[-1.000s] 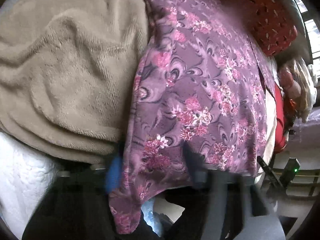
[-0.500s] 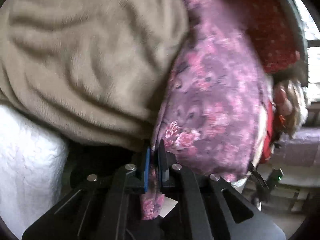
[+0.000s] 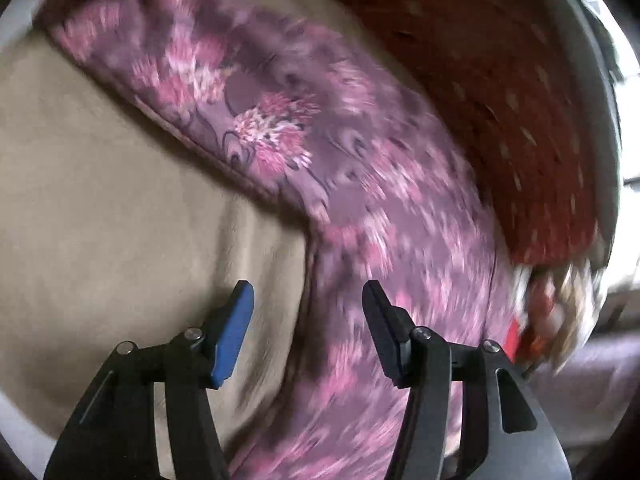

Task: Fold small clothes

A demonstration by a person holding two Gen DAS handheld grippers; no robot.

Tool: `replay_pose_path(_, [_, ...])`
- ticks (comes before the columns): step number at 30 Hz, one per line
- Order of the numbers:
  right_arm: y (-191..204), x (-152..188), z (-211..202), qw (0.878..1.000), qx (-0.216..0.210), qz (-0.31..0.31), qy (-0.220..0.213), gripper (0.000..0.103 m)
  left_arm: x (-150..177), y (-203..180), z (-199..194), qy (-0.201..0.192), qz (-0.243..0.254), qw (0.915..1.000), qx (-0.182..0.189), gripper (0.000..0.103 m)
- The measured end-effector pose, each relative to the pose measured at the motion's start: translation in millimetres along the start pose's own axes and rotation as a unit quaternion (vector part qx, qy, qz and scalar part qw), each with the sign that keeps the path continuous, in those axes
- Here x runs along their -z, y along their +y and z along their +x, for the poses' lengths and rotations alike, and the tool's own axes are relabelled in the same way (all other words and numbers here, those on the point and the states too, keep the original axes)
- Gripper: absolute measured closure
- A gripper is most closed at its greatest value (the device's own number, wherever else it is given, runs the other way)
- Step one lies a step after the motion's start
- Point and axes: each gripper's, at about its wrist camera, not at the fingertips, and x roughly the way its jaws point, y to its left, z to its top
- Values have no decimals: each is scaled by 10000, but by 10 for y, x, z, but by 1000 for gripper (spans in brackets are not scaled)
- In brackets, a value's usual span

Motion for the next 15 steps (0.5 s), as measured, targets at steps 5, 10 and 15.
replay_pose_path(5, [145,-87,211,9997,-37,-153,192,81,-229,10,266,7,-433,9990,78,101])
replay_pose_path(10, [322,-386,332,9993,-116,-362,27,81,-367,-147,-134,-1083,-7,9933,-391,103])
replay_pose_path(15, [399,-552,581,9970,172,-735,-137,63,-345,-64,-30,-782,176,9918,-991,103])
